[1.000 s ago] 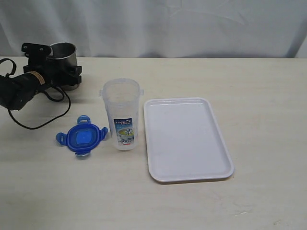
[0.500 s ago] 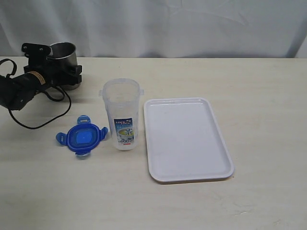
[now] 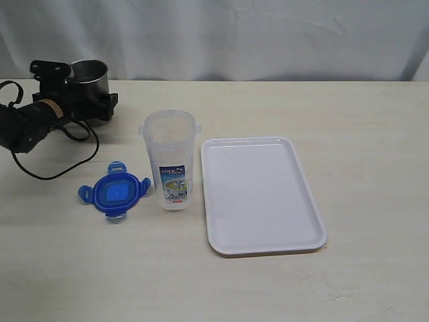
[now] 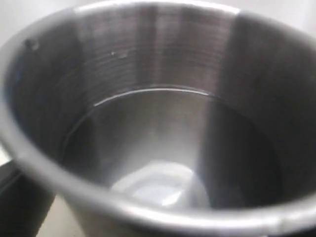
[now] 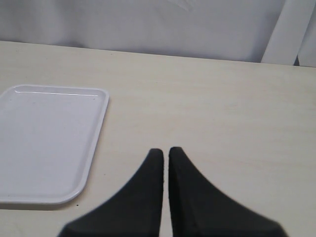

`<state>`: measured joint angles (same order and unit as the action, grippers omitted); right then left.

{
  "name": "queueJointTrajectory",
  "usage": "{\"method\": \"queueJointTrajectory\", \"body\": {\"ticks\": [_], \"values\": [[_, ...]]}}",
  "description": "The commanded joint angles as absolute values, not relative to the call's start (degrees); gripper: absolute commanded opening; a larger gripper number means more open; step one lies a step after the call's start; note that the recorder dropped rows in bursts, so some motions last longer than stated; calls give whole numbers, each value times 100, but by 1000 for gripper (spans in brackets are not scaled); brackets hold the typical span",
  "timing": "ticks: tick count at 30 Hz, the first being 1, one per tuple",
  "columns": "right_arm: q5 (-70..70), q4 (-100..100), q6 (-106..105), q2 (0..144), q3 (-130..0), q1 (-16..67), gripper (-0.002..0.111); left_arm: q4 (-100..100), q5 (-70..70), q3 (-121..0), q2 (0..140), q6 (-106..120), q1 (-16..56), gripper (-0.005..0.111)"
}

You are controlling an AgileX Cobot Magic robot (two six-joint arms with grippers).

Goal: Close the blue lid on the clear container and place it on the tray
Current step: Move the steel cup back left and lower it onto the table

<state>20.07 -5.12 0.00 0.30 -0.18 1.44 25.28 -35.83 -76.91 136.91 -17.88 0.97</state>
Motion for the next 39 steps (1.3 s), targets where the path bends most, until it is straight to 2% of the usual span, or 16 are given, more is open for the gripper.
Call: {"method": "queueJointTrajectory", "body": {"ticks": [1,19,28,39], "values": [[1981,-516,0,0,0,145,4,2493,-3412,-7733,13636,-1821,102,99],[1981,-516,0,0,0,145,4,2928,-2491,-7733,13496,-2186,102,99],[1981,-516,0,0,0,145,4,2940,-3256,-7261,13487,-2259,102,99],[1981,-516,0,0,0,145,4,2930,-2741,-7191,13487,-2442,26,99]]}}
